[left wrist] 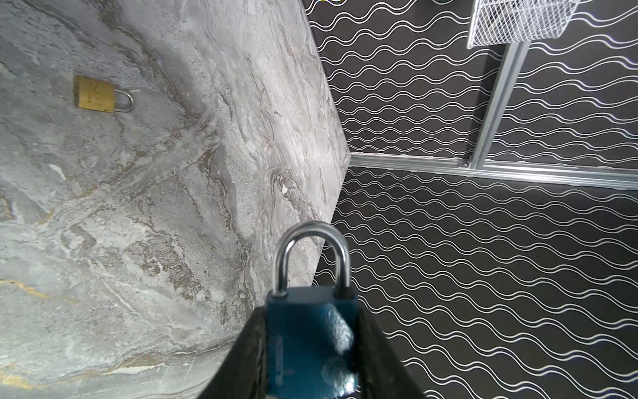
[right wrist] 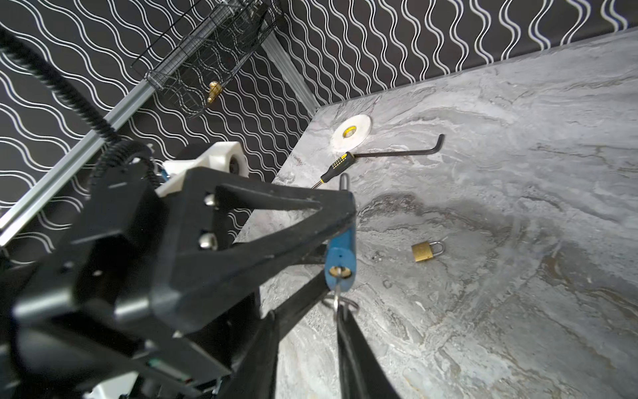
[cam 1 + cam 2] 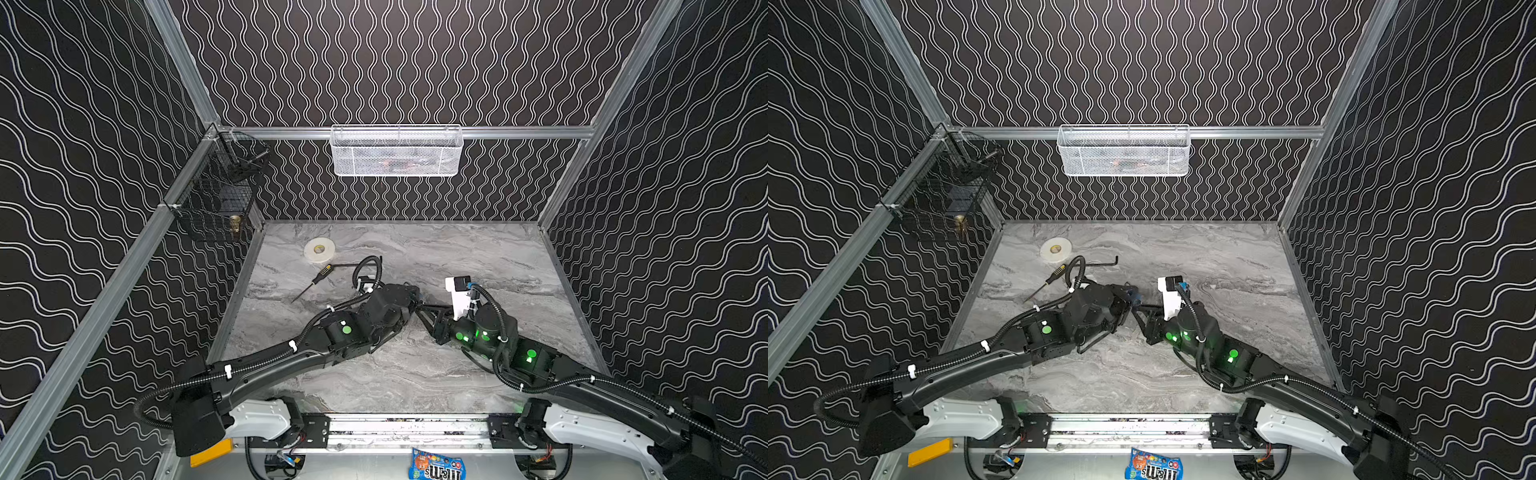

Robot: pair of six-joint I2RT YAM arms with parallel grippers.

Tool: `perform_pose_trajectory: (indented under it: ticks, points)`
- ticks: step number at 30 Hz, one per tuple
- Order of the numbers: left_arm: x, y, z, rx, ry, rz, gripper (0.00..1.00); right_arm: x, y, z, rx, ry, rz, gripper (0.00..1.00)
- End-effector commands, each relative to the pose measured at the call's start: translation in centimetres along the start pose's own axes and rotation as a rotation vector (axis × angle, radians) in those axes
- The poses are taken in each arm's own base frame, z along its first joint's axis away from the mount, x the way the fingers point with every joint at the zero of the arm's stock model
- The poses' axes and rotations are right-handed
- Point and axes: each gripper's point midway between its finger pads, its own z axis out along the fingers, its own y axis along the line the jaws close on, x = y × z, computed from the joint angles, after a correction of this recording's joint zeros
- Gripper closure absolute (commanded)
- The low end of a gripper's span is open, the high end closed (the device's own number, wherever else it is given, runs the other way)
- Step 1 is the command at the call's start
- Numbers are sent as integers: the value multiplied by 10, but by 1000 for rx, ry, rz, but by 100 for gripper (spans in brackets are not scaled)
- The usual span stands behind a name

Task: Unlock with the key
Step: 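Move the key tip in the right gripper toward the padlock's keyhole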

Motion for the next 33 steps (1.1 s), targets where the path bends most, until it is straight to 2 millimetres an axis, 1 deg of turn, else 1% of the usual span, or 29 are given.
perform_pose_trajectory:
  ticks: [1, 5, 8, 11, 19, 23, 28, 33]
  points:
    - [-3, -9, -1, 40, -18, -3, 100, -2, 17, -4, -90, 57, 59, 68]
    - [-4, -10, -2, 44, -21, -4, 100, -3, 9, -1, -121, 102, 163, 70]
    - [-4, -11, -2, 40, -21, 1, 100, -8, 9, -1, -180, 106, 202, 77]
    - [-3, -11, -1, 40, -18, 0, 100, -10, 7, 0, -173, 96, 197, 80]
    - [-5, -11, -2, 41, -26, 0, 100, -5, -3, 1, -129, 99, 189, 90]
    - [-2, -13, -2, 40, -14, 4, 100, -8, -8, 3, -96, 83, 169, 94]
    - [7, -20, 1, 47, 29, 16, 100, -16, -9, 11, -75, 71, 140, 97]
    - [17, -24, 3, 45, 68, 32, 100, -20, -9, 16, -64, 62, 135, 98]
